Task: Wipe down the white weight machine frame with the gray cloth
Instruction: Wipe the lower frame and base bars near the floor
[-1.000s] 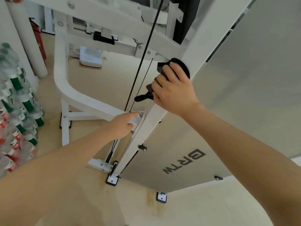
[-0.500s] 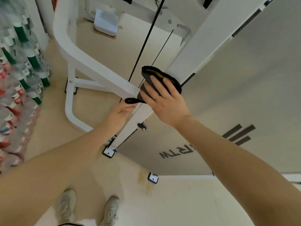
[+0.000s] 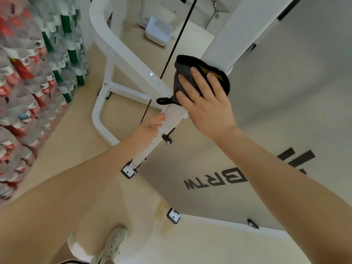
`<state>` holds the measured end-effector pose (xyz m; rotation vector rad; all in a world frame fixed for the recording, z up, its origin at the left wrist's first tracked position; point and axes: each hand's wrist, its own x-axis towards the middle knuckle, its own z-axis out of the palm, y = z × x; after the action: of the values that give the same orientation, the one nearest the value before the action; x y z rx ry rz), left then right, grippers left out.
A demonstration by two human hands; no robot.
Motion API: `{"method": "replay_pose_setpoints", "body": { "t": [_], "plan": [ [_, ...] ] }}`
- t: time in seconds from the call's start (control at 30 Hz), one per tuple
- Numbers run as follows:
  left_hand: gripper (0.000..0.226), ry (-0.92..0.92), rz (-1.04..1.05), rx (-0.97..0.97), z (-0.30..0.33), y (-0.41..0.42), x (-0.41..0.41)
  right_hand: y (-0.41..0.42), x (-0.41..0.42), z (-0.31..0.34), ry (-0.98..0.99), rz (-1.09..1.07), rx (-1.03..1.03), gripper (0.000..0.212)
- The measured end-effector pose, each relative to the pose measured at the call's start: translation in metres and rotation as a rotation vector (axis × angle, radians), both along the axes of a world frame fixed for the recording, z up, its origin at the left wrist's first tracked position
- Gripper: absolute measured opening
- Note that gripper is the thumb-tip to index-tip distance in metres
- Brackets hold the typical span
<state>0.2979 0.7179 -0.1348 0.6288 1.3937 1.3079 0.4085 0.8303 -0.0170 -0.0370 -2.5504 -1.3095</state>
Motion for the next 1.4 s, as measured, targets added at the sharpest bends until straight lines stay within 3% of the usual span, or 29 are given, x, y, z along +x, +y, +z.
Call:
{"method": "replay_pose_setpoints", "body": {
  "t": [0.13,0.27,0.4,0.57,0.73,1.07,1.4],
  "plan": [
    [0.07,-0.043,0.04,-0.036,-0.027,0.007,0.006,-0.007,0.012,-0.049,-0.269,-0.076,0.055,0.042],
    [0.07,-0.103,0.081,-0.058,-0.046,0.006,0.007,-0.017,0.024,-0.08,-0.485,-0.173,0.044,0.042],
    [0.069,-0.091,0.09,-0.074,-0.038,0.009,0.002,-0.012,0.024,-0.048,-0.249,-0.124,0.011,0.034],
    [0.072,-0.056,0.036,-0.064,-0.016,0.019,-0.008,-0.003,0.008,-0.003,-0.012,-0.084,-0.006,0.04],
    [0.073,-0.08,0.008,-0.088,-0.032,0.016,-0.019,-0.013,-0.01,-0.038,-0.139,-0.182,0.086,0.047],
    [0.076,-0.226,-0.074,0.047,-0.079,0.019,-0.03,-0.015,-0.024,-0.131,-0.42,-0.222,0.02,0.046],
    [0.074,-0.2,-0.102,-0.027,-0.082,0.012,-0.037,-0.012,-0.022,-0.082,-0.176,-0.098,-0.134,0.035]
  ]
}}
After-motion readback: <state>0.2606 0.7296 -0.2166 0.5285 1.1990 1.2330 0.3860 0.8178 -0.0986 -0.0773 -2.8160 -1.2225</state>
